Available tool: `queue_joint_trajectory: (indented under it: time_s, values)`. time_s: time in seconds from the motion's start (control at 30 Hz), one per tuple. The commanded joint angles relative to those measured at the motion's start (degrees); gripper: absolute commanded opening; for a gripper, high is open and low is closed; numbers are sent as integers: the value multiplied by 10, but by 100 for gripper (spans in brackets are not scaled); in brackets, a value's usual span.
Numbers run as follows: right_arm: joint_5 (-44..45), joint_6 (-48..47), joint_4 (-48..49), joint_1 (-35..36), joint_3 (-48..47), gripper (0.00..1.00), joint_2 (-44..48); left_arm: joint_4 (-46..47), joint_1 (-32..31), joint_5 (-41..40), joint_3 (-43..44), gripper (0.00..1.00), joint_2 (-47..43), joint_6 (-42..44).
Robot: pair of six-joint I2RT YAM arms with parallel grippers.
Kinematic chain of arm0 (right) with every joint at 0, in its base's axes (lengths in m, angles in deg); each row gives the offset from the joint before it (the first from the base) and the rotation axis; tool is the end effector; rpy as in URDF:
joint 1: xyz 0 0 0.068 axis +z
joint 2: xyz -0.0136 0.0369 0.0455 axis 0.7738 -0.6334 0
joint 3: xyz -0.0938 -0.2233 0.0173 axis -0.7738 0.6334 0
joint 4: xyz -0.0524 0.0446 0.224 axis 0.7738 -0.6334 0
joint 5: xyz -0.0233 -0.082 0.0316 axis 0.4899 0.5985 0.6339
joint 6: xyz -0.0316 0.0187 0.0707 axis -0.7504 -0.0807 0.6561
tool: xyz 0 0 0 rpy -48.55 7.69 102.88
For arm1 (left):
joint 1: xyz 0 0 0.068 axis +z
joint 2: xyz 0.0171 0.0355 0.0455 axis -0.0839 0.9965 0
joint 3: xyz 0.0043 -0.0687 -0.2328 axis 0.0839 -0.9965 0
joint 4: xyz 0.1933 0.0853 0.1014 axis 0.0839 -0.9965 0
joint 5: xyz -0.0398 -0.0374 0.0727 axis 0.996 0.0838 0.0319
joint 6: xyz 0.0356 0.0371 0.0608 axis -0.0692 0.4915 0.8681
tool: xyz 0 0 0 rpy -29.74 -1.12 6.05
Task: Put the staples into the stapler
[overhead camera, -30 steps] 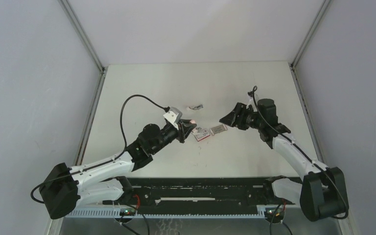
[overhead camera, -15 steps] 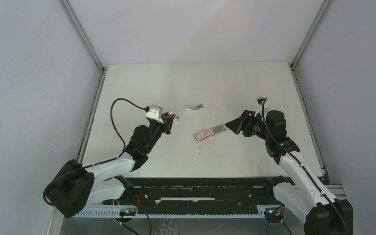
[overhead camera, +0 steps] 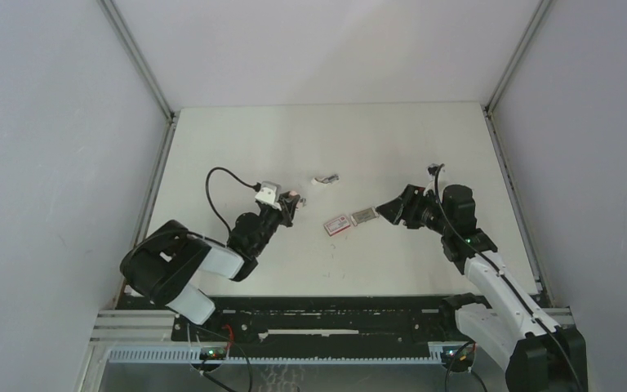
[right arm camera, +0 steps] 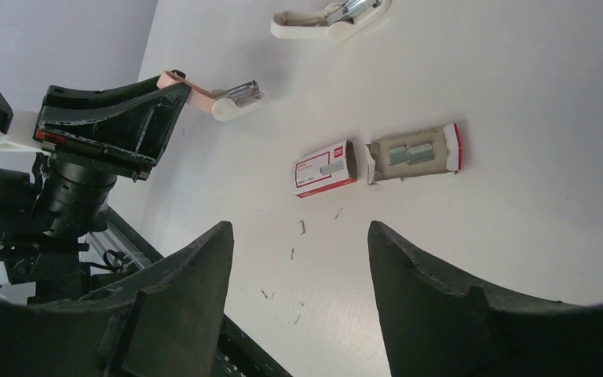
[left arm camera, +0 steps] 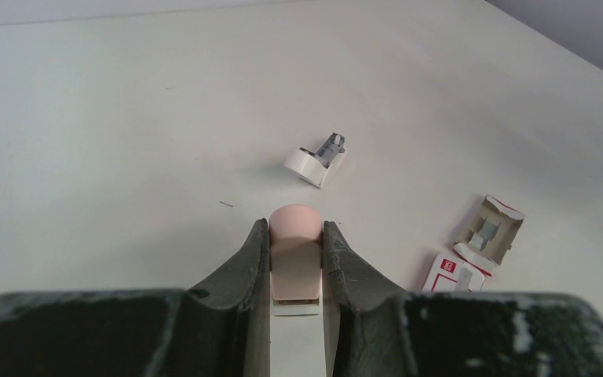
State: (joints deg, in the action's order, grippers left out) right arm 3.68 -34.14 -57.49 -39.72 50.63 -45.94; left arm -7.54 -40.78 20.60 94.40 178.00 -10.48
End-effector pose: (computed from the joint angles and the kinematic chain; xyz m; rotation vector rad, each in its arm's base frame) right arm 0.2052 0.0728 0.2092 0.0707 2.0842 0.9769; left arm 0.2315 -0.1546 0.1606 0.2430 1.5614 -0.4944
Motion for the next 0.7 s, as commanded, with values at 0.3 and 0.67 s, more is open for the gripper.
queue_joint_trajectory:
  time_s: [0.3,0.67]
  values:
    - [6,-14,47,-3,1,63,-31,73,0,60,15,0,85,-26]
    - [10,-20,51,-4,1,63,-35,74,-2,64,5,41,86,-21]
